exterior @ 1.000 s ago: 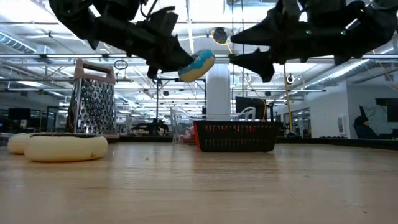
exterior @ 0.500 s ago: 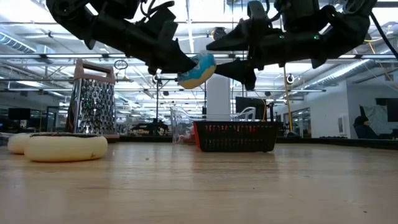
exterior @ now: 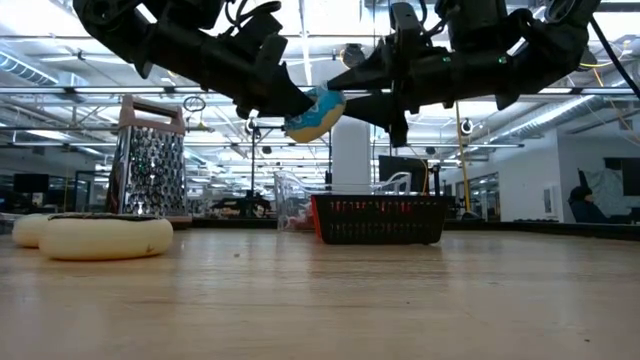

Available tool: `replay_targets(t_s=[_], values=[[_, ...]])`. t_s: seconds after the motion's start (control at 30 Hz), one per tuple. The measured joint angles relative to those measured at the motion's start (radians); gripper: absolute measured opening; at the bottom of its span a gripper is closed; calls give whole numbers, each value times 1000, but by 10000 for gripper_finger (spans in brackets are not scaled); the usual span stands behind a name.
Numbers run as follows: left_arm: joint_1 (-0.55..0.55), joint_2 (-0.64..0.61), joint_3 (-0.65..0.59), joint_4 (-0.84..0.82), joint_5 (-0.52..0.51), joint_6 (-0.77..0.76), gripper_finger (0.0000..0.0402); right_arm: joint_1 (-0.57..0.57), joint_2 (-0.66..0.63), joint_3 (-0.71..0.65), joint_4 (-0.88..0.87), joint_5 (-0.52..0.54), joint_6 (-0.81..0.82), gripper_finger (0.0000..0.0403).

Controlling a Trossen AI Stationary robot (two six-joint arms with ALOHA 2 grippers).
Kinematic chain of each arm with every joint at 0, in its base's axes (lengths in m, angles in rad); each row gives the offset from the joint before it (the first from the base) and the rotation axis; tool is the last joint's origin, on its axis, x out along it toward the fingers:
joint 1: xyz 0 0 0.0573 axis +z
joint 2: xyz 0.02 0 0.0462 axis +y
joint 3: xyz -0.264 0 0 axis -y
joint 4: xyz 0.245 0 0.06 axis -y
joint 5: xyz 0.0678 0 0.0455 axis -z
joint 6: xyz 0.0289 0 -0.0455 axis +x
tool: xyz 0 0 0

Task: Pick & Place Food Item
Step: Put the blue doughnut into the black bin

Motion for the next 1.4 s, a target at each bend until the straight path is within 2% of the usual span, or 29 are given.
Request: replay_targets(t_s=[0.3, 0.43, 0.73, 0.87, 1.1, 1.27, 1.4], values=[[0, 0, 0, 0, 9, -6, 36, 0, 0, 0, -26, 3, -55, 43], [-6, -3, 0, 1, 11, -32, 63, 0, 0, 0, -40, 2, -107, 11], [-39, -6, 31, -26, 23, -77, 224, 0, -24, 0, -119, -33, -319, 13], [-49, -6, 47, -21, 26, -50, 270, -17, -65, 0, -186, -81, -382, 8], [-49, -7, 55, -23, 19, -61, 303, -44, -193, -1, -358, -74, -406, 8], [-52, -9, 57, -40, 31, -92, 304, -64, -309, -3, -510, 65, -437, 8], [-51, -9, 57, -41, 42, -97, 301, -94, -354, -3, -649, 9, -452, 8]])
